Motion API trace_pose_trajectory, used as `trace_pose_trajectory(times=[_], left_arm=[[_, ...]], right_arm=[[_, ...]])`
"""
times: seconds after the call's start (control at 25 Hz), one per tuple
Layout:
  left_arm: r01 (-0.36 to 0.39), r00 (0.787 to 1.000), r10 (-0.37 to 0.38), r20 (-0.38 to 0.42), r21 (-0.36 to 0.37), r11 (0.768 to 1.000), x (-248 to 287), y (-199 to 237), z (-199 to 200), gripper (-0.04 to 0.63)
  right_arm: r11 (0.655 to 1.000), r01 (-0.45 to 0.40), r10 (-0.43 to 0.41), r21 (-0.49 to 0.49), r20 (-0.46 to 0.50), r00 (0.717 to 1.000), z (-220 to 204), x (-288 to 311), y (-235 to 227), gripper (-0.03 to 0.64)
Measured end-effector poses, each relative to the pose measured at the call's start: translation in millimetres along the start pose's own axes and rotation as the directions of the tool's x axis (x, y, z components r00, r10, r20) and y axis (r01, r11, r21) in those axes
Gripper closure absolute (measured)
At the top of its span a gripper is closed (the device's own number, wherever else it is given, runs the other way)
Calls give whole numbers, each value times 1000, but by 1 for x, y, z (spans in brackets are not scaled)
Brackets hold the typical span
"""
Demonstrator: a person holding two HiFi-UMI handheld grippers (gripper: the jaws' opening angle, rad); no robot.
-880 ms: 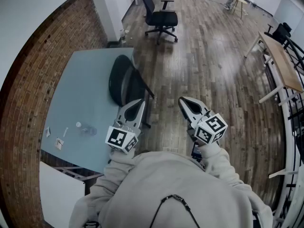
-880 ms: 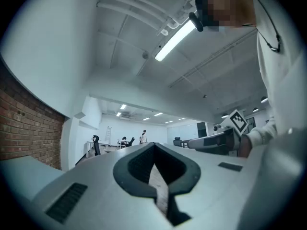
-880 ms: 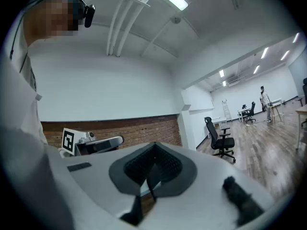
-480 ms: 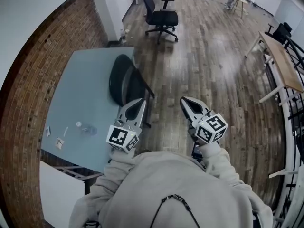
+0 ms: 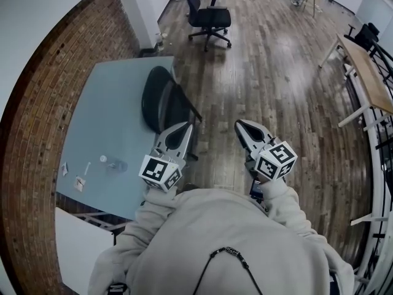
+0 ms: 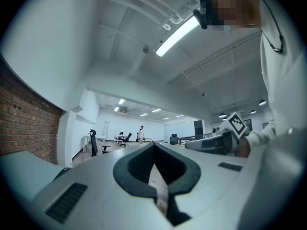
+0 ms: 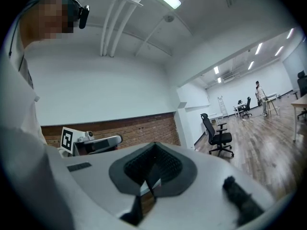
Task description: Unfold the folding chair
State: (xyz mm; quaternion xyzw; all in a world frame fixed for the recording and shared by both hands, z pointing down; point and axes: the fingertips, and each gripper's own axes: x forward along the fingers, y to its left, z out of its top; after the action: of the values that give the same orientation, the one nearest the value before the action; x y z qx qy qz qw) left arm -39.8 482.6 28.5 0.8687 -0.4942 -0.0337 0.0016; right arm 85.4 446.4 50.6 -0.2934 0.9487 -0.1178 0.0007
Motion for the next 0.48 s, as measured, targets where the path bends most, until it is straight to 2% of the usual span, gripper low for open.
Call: trace_pose_trajectory(times=[0.2,0.32,0.48], left_arm=[[31,999,-33,34,56,998,13,12,21,589],[41,997,-42,71,25,999,17,44,28,589],[24,999,-23,45,-24,999,30,90,6,589]], right_arm=[[1000,-13,13,-11,-7,1000,8,26,-5,609],[998,-40,39,-44,-22,999,11,57,-3,609],[998,-51,49,-27,-61,997,0,99,-10,609]])
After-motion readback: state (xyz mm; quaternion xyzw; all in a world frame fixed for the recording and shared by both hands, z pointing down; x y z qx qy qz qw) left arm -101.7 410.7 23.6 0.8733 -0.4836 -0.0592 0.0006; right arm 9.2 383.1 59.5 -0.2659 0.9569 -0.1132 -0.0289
